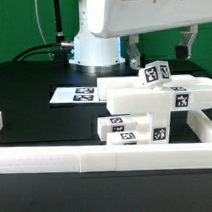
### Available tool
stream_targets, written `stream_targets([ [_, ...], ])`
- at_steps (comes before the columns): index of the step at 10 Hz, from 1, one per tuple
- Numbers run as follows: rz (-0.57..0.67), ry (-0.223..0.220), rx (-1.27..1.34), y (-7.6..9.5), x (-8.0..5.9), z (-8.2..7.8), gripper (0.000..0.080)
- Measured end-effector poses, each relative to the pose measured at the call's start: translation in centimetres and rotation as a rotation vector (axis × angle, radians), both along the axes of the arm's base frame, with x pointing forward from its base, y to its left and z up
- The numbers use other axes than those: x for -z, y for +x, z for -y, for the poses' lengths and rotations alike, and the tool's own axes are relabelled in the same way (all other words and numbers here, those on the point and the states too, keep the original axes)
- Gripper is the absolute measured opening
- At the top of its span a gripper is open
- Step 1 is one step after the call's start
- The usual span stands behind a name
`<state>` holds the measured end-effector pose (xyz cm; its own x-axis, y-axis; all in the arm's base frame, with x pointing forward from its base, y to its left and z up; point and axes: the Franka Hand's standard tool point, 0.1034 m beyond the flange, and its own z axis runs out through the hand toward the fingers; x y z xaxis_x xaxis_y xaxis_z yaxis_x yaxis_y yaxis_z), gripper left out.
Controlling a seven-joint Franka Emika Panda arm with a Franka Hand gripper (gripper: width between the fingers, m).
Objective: Assemble chair
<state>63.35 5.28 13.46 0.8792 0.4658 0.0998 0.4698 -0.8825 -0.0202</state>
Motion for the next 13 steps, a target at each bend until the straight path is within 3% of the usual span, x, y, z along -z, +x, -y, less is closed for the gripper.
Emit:
stream_targets([
  [1, 0.014, -0.010, -0.018, -0.34, 0.64, 0.19, 0.0649],
  [6, 0.016, -0.015, -0.018, -0.42, 1.28, 0.39, 0.0649],
  [8, 0.012, -0.016, -0.017, -0.49, 1.52, 0.43, 0.0393],
  [9, 0.013, -0.016, -0.017, -0.46, 1.55, 0.43, 0.0393],
  [10, 0.018, -0.017, -0.016, -0.36, 1.57, 0.40, 0.0284],
  [13, 0.027, -0.017, -0.016, -0.15, 1.55, 0.40, 0.0284],
])
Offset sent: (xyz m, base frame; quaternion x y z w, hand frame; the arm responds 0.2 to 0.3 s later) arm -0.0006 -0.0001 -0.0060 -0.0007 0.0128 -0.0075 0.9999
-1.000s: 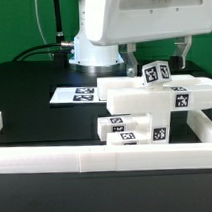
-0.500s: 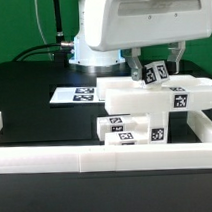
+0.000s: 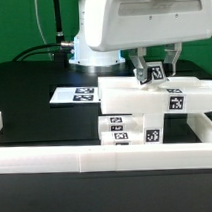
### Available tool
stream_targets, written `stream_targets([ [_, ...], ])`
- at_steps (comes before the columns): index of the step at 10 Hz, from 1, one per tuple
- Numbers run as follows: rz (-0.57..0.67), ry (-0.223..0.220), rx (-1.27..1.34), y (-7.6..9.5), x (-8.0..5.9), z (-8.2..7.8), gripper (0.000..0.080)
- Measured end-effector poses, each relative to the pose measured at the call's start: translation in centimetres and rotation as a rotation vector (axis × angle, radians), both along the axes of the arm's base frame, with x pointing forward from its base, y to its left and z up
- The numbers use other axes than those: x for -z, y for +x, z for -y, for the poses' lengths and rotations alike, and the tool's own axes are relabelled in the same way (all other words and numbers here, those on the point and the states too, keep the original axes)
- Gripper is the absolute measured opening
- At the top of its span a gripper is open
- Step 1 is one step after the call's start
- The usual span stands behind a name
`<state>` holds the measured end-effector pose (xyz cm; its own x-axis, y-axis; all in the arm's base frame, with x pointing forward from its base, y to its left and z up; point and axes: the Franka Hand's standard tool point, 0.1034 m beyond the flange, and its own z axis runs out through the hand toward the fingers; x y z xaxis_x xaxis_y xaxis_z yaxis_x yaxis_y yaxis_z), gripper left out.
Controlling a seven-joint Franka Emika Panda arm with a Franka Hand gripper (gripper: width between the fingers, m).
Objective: Assemble chair
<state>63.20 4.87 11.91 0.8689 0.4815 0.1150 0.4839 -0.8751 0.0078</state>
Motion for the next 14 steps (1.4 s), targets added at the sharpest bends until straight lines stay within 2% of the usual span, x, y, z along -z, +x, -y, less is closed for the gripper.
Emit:
stream_targets([
  [3, -0.002, 0.005, 0.044, 0.0, 0.0, 0.0, 0.0284],
  [9, -0.021, 0.048, 0.429, 0.0, 0.0, -0.1, 0.0284],
  [14, -0.100, 0.124, 0.827, -0.2, 0.0, 1.3, 0.0284],
])
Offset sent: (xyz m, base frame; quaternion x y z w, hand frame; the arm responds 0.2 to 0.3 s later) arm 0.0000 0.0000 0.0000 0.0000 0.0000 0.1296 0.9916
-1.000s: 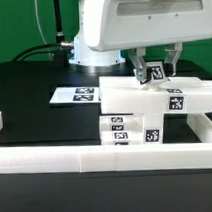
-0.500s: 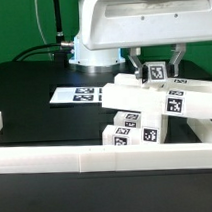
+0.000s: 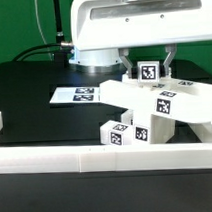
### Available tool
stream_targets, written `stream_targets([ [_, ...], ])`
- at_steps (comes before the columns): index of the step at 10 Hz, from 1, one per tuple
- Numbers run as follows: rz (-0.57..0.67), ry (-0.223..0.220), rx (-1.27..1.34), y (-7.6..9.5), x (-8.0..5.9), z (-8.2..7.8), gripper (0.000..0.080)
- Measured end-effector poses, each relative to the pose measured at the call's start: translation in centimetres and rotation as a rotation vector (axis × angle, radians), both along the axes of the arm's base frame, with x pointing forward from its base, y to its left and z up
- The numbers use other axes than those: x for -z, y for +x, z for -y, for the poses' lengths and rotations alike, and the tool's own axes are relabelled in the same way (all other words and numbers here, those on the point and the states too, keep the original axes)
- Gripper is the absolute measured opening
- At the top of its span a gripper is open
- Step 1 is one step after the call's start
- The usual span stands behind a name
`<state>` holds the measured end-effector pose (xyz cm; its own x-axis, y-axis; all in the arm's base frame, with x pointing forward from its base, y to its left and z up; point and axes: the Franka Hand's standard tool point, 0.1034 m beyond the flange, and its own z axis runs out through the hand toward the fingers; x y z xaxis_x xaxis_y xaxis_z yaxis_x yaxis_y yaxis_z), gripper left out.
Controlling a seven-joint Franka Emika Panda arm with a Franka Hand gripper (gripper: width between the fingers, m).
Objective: Assemble chair
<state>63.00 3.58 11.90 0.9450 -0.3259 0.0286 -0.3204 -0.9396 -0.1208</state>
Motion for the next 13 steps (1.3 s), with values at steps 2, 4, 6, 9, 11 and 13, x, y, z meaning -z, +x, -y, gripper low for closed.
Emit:
stream_targets([
  [2, -0.004, 0.002, 0.046, 0.0, 0.0, -0.1, 0.0390],
  [4, 0.001, -0.005, 0.011, 0.0, 0.0, -0.2, 0.0541],
  [6, 0.006, -0.014, -0.020, 0.1, -0.3, -0.9, 0.0640],
  [9, 0.027, -0.030, -0.238, 0.1, -0.2, -0.9, 0.0647],
  [11, 0.056, -0.053, -0.491, 0.1, -0.4, -0.2, 0.0649],
  [13, 0.084, -0.076, -0.706, 0.0, -0.5, 0.5, 0.0649],
])
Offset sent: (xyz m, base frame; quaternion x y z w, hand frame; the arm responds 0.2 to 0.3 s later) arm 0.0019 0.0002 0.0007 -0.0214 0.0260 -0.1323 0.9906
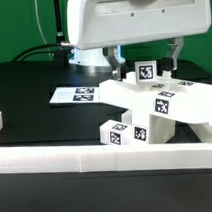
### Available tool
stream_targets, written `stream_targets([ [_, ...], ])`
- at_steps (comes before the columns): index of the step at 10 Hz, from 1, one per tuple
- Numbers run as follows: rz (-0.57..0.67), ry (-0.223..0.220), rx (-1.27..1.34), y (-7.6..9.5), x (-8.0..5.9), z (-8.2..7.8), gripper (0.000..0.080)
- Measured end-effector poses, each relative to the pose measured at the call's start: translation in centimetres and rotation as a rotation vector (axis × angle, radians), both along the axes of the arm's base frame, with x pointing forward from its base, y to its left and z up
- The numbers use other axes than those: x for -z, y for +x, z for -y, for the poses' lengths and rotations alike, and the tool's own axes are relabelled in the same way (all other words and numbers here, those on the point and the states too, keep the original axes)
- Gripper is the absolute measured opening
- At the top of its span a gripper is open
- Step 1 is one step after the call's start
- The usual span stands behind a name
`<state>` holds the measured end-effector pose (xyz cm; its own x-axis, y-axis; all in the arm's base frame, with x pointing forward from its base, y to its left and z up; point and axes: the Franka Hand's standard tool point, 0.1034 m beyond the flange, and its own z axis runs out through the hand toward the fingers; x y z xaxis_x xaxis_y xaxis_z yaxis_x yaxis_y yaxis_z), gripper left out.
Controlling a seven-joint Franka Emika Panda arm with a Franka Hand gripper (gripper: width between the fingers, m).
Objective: Assemble chair
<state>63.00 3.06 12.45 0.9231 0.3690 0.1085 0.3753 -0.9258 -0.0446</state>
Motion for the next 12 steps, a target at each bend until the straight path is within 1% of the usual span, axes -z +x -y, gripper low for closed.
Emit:
stream_targets([
  [1, 0.012, -0.019, -0.133, 0.04, -0.08, -0.07, 0.0649],
  [2, 0.017, -0.031, -0.210, 0.04, -0.12, -0.26, 0.0649],
  [3, 0.018, -0.035, -0.244, 0.01, -0.02, -0.06, 0.0649],
  [5, 0.023, -0.066, -0.396, -0.01, 0.05, 0.40, 0.0649],
  [6, 0.026, -0.074, -0.463, -0.02, 0.08, 0.50, 0.0649],
  [8, 0.030, -0.109, -0.651, -0.22, 0.05, 0.41, 0.0649],
  [9, 0.033, -0.120, -0.703, -0.29, -0.23, 0.28, 0.0649],
  [11, 0.031, -0.131, -0.751, -0.28, -0.29, 0.13, 0.0649],
  [12, 0.013, -0.117, -0.685, -0.25, -0.28, -0.10, 0.0649],
])
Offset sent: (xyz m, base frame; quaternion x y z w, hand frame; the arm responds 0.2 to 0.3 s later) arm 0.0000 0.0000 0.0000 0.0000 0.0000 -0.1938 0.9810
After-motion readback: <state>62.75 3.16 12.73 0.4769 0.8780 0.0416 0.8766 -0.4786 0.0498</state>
